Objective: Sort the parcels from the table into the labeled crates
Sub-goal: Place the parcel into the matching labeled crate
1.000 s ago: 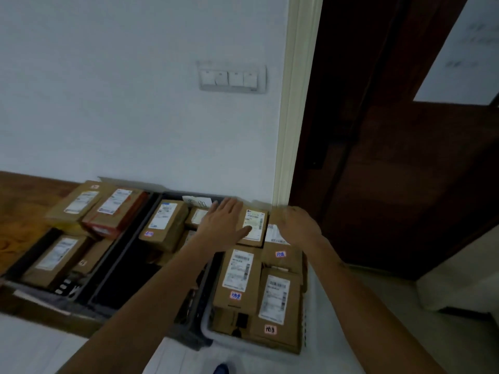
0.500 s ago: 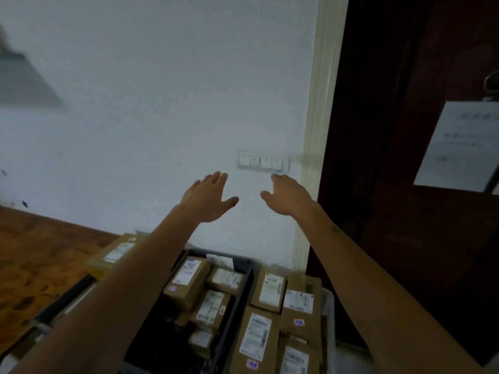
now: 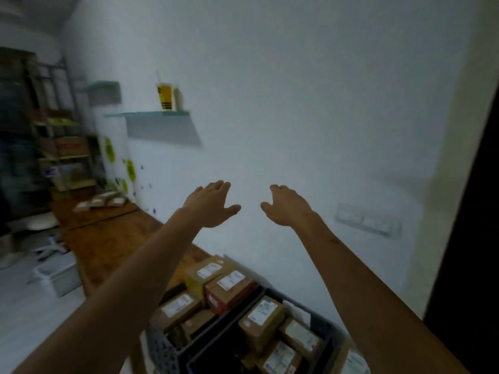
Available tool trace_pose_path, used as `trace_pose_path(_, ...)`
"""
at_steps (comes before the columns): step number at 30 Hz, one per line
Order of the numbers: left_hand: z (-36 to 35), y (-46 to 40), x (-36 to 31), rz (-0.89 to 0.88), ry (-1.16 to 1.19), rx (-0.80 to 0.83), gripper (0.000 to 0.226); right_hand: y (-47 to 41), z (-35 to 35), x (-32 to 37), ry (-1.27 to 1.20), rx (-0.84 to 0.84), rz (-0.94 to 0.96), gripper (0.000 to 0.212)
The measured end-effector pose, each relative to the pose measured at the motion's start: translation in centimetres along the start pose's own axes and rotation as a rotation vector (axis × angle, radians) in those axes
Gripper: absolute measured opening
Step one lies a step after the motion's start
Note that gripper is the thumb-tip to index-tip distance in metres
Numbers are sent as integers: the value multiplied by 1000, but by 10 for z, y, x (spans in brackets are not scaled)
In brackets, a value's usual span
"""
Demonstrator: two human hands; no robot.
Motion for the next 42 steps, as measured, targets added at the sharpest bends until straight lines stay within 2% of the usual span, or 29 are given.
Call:
trace_pose_path(10,58,89,228,349,-104,-45,73,-64,-31,264,-44,0,379,59)
trace_pose_path(14,84,118,325,452,-121,-41,71,-81,-44,373,-79,9,483,59)
trace_pose_path(20,99,136,426,539,-122,-52,73,-116,-70,481,-121,46,553,58)
trace_pose_path(26,86,126,530,568,-120,-43,67,-181,-114,571,-159,48,612,53)
trace_pose_path(30,63,103,611,617,-133,-27,71,-248,-161,636,-178,66,642,55)
trace_pose_path(33,51,80,667,643,-117,-5,66,-300,-186,675,-191,86,655,50)
trace_pose_path(42,28,17,876,745,-122,-45,77,-449,-255,815,-226,105,703,52)
Point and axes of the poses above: each hand's wrist, its own y-axis away from the middle knuckle, its own z-axis out of the back of the hand, x = y × z, the point moved 6 cm from there along -y, towards the middle knuckle, and after that the axes turned 1 degree about y, right-handed, at the moved point
